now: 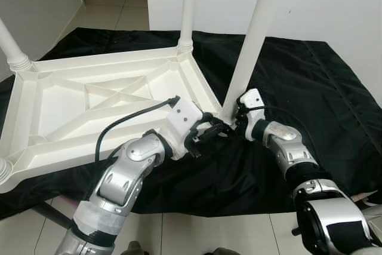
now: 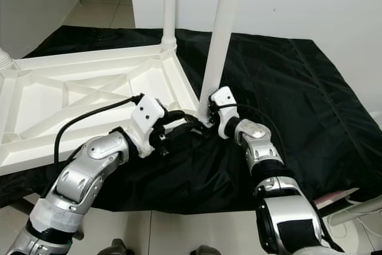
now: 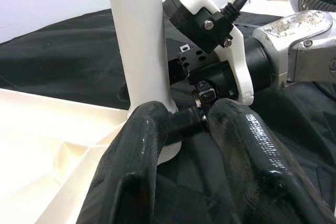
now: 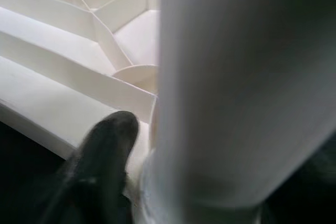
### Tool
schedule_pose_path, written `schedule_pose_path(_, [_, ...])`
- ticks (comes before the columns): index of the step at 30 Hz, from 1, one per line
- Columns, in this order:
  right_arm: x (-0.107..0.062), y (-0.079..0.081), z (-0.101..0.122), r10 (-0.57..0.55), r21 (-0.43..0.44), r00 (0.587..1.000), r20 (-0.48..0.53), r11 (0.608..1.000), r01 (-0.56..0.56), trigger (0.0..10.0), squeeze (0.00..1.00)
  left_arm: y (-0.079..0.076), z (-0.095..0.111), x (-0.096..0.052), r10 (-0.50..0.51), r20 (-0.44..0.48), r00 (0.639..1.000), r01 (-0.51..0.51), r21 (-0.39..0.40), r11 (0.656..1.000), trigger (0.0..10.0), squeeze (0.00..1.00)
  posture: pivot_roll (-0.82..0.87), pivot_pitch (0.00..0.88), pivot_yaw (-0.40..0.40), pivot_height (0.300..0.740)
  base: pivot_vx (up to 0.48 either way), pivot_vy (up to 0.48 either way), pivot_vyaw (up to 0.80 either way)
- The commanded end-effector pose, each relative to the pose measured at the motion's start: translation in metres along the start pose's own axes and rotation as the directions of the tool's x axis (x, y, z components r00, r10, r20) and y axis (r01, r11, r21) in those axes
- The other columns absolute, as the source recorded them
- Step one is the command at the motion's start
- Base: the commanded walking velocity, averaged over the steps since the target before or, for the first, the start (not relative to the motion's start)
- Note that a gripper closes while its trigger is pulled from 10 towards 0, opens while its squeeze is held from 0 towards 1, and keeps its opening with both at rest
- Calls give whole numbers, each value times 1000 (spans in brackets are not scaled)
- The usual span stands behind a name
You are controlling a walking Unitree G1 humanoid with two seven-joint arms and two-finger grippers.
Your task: Building children table
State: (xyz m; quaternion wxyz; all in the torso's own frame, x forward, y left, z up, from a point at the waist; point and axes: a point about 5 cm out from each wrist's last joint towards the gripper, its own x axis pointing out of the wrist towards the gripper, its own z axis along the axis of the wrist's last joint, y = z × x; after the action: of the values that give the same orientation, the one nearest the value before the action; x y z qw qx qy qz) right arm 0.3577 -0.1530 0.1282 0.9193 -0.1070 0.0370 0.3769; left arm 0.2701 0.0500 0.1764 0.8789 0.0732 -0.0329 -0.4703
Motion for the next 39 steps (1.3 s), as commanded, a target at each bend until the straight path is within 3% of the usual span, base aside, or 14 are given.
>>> schedule_pose_path(1, [2, 1, 1, 27, -11, 1000, -10, 1000, -27, 0, 0, -3, -2, 0, -4, -10, 1000, 4, 3, 1000, 10000, 0, -11, 0, -19, 740, 0, 0, 0])
schedule_pose_path(10, [-6, 0, -10, 69, 43, 998, -4, 997, -69, 0, 0, -15, -10, 1, -50, -26, 998, 50, -34, 998, 10000, 0, -14, 0, -47, 740, 0, 0, 0])
schedule_pose_path(11, [-7, -1, -10, 59, 48, 998, -3, 997, -58, 4706, 0, -15, -11, 1, -52, -27, 998, 51, -34, 998, 10000, 0, -18, 0, -55, 740, 0, 0, 0])
schedule_pose_path(13, [-7, -1, -11, 51, 50, 999, -3, 997, -51, 4706, 0, -15, -12, 1, -54, -28, 998, 53, -34, 998, 10000, 0, -18, 0, -55, 740, 0, 0, 0])
schedule_pose_path(14, [-8, -2, -11, 31, 73, 999, 13, 997, -31, 10000, 0, -16, -13, 0, -57, -31, 998, 56, -32, 998, 10000, 0, -18, 0, -66, 740, 0, 0, 0])
schedule_pose_path(18, [-10, -6, -9, -54, 105, 997, 59, 993, 48, 10000, 0, -19, -15, -4, -64, -34, 997, 63, -27, 998, 10000, 0, -19, 0, -73, 740, 0, 0, 0])
schedule_pose_path(21, [-12, -9, -9, -235, 119, 970, 64, 967, 226, 10000, 0, -17, -16, -5, -63, -35, 997, 62, -23, 998, 10000, 0, -32, 0, -76, 740, 0, 0, 0])
schedule_pose_path(23, [-13, -8, -8, -268, 125, 961, 70, 958, 258, 10000, 0, -17, -16, -5, -62, -33, 998, 61, -23, 998, 10000, 0, -32, 0, -76, 740, 0, 0, 0])
schedule_pose_path(25, [-15, -5, -7, -351, 141, 933, 83, 931, 338, 10000, 0, -16, -14, -4, -54, -24, 998, 53, -28, 998, 10000, 0, -45, 0, -75, 740, 0, 0, 0])
schedule_pose_path(27, [-18, 6, -1, -479, 166, 871, 109, 873, 459, 10000, 0, -10, -13, -1, -41, -13, 999, 40, -31, 999, 10000, 0, -46, 0, -75, 740, 0, 0, 0])
schedule_pose_path(28, [-18, 7, -1, -484, 167, 868, 111, 870, 464, 10000, 0, -9, -13, -1, -41, -13, 999, 40, -30, 999, 10000, 0, -46, 0, -75, 740, 0, 0, 0])
schedule_pose_path(33, [-25, 32, 1, -685, 205, 725, 71, 721, 662, 10000, 0, -7, -11, 2, -39, -3, 999, 39, -20, 999, 10000, 0, -62, 0, -67, 740, 0, 0, 0])
schedule_pose_path(35, [-21, 40, 3, -710, 221, 702, 58, 695, 685, 10000, 0, -5, -10, 1, -37, -4, 999, 37, -13, 999, 10000, 0, -57, 0, -67, 740, 0, 0, 0])
schedule_pose_path(39, [-21, 46, 6, -716, 190, 694, 71, 693, 695, 10000, 0, -4, -10, 0, -36, -4, 999, 36, -11, 999, 10000, 0, -55, 0, -67, 740, 0, 0, 0])
